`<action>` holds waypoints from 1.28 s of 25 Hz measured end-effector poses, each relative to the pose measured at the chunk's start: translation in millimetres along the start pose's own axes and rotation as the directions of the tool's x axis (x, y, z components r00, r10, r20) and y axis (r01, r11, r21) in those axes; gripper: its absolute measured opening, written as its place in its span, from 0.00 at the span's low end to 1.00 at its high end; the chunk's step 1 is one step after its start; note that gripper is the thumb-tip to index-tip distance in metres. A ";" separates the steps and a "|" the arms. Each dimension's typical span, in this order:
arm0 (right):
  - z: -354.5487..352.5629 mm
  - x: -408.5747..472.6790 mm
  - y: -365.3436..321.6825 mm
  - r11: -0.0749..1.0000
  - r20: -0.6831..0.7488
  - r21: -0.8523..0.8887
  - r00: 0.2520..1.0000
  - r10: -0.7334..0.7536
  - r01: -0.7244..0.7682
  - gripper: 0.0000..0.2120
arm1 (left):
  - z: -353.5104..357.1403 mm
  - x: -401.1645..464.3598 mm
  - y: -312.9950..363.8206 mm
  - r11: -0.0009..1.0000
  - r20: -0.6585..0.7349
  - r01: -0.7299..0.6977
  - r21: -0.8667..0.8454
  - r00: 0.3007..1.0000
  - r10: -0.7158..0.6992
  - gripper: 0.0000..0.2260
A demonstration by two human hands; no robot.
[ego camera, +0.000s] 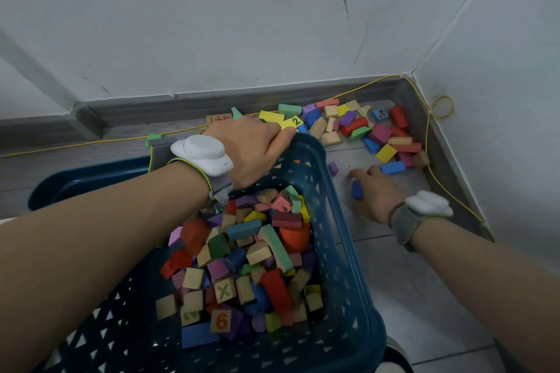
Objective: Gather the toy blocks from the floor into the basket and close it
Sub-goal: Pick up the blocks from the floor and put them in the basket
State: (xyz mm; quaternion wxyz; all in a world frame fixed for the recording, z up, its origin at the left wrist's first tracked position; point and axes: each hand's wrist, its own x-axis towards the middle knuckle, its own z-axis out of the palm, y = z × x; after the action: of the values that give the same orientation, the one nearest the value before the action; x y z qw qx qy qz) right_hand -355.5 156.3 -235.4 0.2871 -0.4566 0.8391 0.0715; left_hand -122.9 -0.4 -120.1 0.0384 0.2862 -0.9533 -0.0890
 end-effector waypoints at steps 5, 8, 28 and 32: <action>-2.0 11.3 -14.5 0.973 -0.307 0.226 0.951 0.025 0.048 0.25 | 0.2 0.1 0.4 1.000 -0.006 -0.006 0.019 1.000 0.006 0.25; -9.0 21.4 -34.8 0.985 -0.350 0.084 0.930 -0.111 0.149 0.25 | 0.1 0.6 -0.2 1.000 0.001 -0.005 0.021 1.000 0.005 0.24; -140.1 -83.1 -110.1 0.406 -0.079 0.825 0.791 -0.607 0.394 0.03 | 1.2 1.5 -3.8 1.000 -0.023 -0.026 0.016 0.999 0.027 0.23; -145.5 -102.6 -109.3 0.545 0.046 0.694 0.726 -0.686 0.470 0.12 | -4.0 0.5 -3.1 1.000 0.060 -0.020 0.015 0.998 0.019 0.17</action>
State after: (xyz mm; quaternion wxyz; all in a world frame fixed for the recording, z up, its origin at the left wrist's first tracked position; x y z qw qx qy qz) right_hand -285.0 112.4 -43.6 0.5603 -0.5662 0.5516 -0.2474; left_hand -121.1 -3.7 -116.8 0.0083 0.2746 -0.9574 -0.0895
